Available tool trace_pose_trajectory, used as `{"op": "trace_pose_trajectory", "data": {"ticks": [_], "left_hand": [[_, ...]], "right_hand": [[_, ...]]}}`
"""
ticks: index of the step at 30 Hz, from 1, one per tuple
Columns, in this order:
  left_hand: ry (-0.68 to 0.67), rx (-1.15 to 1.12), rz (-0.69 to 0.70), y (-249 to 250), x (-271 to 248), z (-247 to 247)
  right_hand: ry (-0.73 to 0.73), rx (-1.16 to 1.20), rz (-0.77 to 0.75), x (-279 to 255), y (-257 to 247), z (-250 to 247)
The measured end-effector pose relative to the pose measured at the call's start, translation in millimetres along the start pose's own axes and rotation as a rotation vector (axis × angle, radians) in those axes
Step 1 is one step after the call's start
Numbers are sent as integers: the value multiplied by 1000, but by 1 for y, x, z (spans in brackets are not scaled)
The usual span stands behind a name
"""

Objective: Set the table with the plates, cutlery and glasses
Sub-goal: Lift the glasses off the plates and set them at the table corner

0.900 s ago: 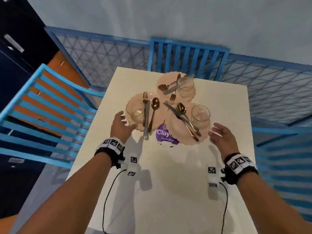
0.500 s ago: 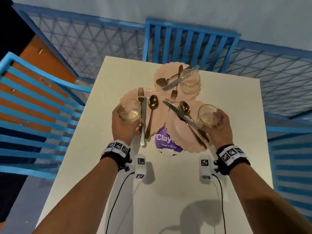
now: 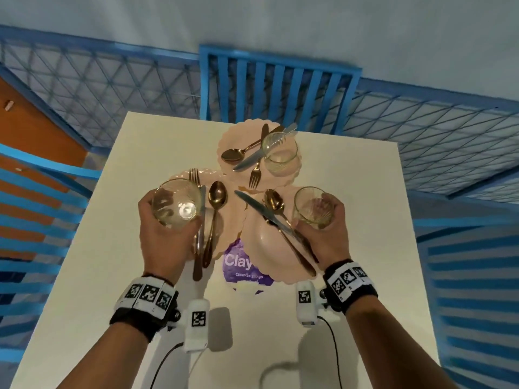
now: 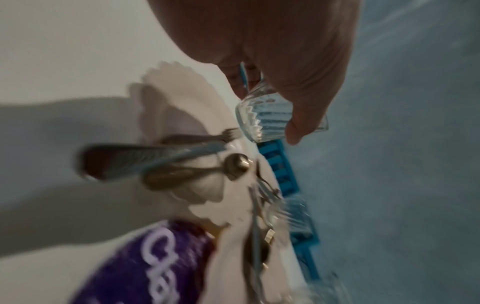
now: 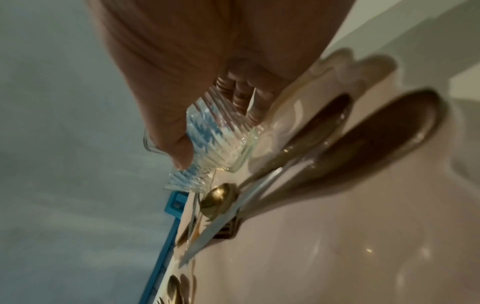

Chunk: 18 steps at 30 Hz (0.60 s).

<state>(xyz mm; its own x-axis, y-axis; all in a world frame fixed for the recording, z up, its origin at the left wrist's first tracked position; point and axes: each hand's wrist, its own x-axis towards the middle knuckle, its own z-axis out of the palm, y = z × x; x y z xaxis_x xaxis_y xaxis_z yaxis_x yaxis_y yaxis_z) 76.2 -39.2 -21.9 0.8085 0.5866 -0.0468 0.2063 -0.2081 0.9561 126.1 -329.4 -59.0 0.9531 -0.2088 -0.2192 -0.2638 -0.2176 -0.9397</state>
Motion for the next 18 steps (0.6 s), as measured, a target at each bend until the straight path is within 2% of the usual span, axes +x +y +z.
{"op": "trace_pose_trajectory", "data": {"ticks": [2, 4, 6, 8, 14, 18], "left_hand": [[-87, -31, 35, 26, -10, 19], [-243, -40, 72, 50, -19, 51], [-396, -32, 101, 67, -26, 94], [-475, -14, 120, 76, -25, 144], [-497, 10, 181, 84, -10, 284], [-492, 50, 159, 82, 2, 343]], "right_hand": [[7, 49, 7, 7, 1, -11], [32, 96, 2, 21, 2, -30], [75, 100, -23, 41, 1, -55], [108, 89, -53, 67, -1, -81], [175, 41, -87, 153, 2, -129], [210, -2, -107, 196, 4, -141]]}}
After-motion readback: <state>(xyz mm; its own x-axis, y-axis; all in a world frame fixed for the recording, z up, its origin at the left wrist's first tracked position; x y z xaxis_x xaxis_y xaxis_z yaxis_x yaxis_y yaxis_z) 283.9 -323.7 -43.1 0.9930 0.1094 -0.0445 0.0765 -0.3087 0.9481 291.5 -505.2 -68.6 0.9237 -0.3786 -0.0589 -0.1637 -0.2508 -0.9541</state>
